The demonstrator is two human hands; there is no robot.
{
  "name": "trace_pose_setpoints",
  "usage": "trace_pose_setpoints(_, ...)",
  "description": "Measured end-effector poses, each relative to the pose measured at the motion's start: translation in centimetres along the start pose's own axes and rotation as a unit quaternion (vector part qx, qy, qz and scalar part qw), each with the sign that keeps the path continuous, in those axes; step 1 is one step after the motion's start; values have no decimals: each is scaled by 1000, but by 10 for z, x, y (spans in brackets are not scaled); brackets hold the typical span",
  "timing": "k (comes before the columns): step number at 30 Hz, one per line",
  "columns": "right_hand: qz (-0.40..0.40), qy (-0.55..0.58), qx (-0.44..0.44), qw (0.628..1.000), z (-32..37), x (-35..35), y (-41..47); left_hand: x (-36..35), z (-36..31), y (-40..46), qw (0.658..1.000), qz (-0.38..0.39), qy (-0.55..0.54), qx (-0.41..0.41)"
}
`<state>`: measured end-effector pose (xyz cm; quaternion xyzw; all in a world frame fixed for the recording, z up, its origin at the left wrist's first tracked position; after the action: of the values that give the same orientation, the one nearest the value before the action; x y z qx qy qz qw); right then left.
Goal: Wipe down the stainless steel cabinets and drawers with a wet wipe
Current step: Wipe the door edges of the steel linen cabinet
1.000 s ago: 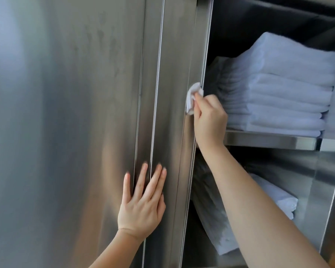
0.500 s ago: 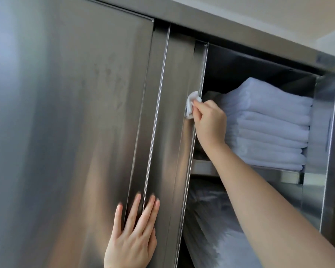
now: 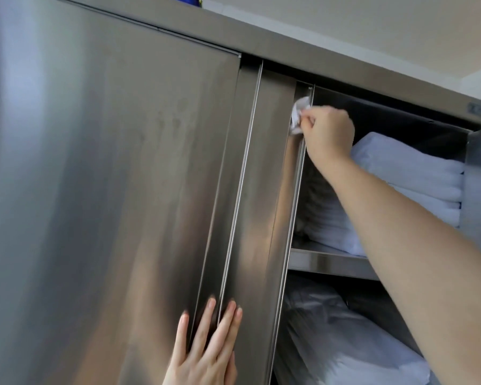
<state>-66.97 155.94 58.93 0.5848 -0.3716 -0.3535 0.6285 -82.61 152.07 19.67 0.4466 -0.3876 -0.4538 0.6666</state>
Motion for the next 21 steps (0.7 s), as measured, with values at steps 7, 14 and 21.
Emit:
trace_pose_setpoints(7,12,28,-32,999,4,1,13,4,0,-3,999,19,-35,8)
trace_pose_setpoints(14,22,46,-11,999,-8,-10,-79,4,2,-6,993,64,-101,5)
trace_pose_setpoints(21,79,97,-33,992,-10,2,-283,8,3,-2,988,89,-124,3)
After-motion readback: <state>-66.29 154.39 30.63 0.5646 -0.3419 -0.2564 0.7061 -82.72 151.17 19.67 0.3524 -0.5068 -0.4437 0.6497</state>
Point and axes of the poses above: each hand's wrist, its own y-axis towards the middle knuckle, its own x-axis out of the back of the hand, z = x × y, the point moved 1 cm from there along y, towards the middle knuckle, and after that the axes turned 3 degrees about -x, right-handed, at the moved point
